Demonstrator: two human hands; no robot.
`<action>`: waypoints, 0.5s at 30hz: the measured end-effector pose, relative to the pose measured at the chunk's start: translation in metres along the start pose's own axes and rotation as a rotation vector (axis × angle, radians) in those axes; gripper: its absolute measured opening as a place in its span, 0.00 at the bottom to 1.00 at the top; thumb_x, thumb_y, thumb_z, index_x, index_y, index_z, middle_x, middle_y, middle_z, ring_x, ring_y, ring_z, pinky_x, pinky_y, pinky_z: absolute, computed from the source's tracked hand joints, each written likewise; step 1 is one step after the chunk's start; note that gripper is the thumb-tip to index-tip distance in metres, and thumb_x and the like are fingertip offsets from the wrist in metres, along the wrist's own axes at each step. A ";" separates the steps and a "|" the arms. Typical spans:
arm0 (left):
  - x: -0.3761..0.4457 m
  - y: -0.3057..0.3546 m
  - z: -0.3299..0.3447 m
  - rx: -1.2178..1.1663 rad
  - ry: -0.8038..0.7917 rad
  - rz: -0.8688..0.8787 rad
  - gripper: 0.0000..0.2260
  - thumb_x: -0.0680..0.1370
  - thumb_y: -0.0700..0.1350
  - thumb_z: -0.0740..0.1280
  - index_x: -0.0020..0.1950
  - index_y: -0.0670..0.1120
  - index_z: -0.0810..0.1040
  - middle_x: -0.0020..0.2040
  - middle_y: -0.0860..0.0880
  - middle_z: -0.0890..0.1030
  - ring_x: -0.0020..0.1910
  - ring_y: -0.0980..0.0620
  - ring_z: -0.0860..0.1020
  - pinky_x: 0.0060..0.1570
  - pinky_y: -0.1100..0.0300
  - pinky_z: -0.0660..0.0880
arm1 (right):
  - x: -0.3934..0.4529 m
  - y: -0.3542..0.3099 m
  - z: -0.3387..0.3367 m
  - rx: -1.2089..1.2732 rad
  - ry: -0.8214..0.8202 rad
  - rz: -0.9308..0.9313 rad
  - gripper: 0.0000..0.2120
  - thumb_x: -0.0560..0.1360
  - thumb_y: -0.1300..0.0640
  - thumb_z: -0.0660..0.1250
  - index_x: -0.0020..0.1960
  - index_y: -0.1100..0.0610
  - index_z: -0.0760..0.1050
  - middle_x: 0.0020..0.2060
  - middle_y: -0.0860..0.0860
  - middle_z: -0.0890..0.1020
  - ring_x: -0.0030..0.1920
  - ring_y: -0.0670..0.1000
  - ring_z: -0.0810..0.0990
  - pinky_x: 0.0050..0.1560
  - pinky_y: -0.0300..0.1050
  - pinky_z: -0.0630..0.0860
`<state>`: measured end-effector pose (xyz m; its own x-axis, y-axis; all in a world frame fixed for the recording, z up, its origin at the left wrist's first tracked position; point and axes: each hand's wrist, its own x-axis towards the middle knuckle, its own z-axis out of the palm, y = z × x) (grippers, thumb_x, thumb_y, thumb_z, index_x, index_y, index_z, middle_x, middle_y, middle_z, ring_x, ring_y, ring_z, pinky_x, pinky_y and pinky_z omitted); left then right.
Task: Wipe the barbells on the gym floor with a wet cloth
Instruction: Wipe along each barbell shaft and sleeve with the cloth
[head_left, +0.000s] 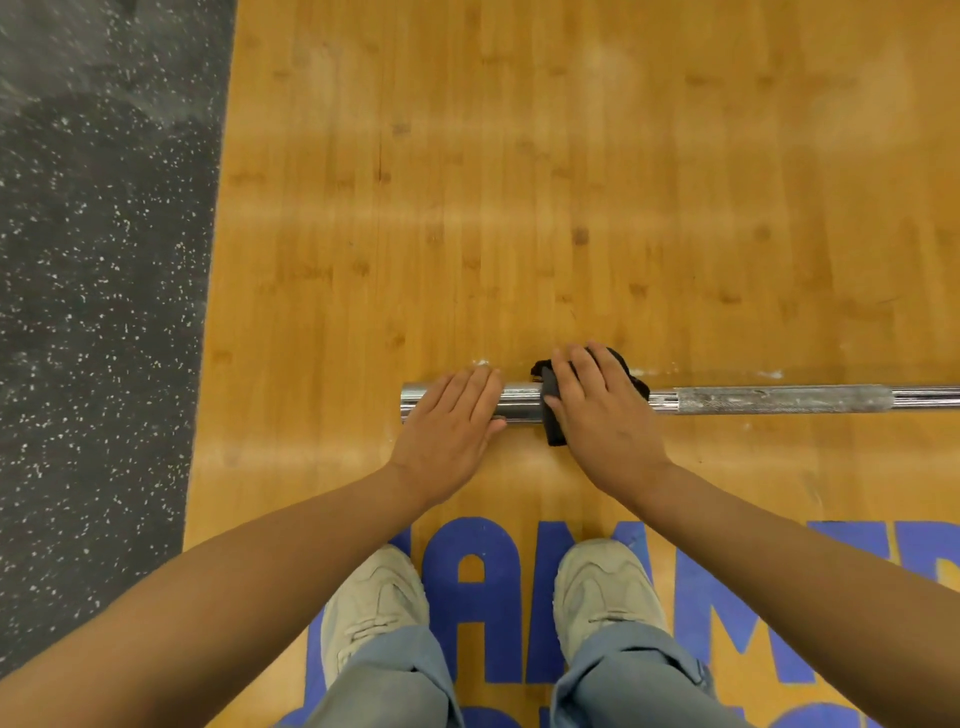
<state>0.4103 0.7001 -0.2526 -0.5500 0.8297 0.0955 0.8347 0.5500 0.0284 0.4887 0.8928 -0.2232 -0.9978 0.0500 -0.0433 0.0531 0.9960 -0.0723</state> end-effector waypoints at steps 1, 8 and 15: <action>0.000 0.000 0.001 0.016 0.007 0.008 0.24 0.86 0.51 0.44 0.69 0.37 0.69 0.64 0.40 0.78 0.61 0.43 0.76 0.65 0.51 0.64 | 0.007 -0.001 0.000 0.044 0.025 0.046 0.25 0.83 0.51 0.51 0.66 0.68 0.74 0.59 0.63 0.80 0.62 0.64 0.78 0.56 0.56 0.80; 0.000 -0.004 0.003 0.039 0.050 0.049 0.23 0.86 0.52 0.44 0.68 0.38 0.68 0.60 0.41 0.79 0.59 0.45 0.71 0.64 0.50 0.64 | -0.025 0.018 0.024 -0.054 0.174 -0.234 0.23 0.84 0.59 0.55 0.75 0.70 0.60 0.74 0.66 0.66 0.73 0.70 0.64 0.72 0.65 0.64; 0.001 -0.003 0.003 0.043 0.052 0.054 0.23 0.86 0.52 0.44 0.68 0.38 0.68 0.59 0.41 0.79 0.59 0.44 0.71 0.64 0.50 0.65 | 0.001 0.004 0.014 0.029 0.122 0.007 0.23 0.84 0.54 0.53 0.70 0.70 0.70 0.65 0.64 0.76 0.67 0.66 0.73 0.68 0.59 0.71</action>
<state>0.4073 0.6992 -0.2555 -0.5013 0.8527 0.1470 0.8603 0.5093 -0.0207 0.4887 0.8956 -0.2374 -0.9947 0.0670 0.0780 0.0589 0.9931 -0.1016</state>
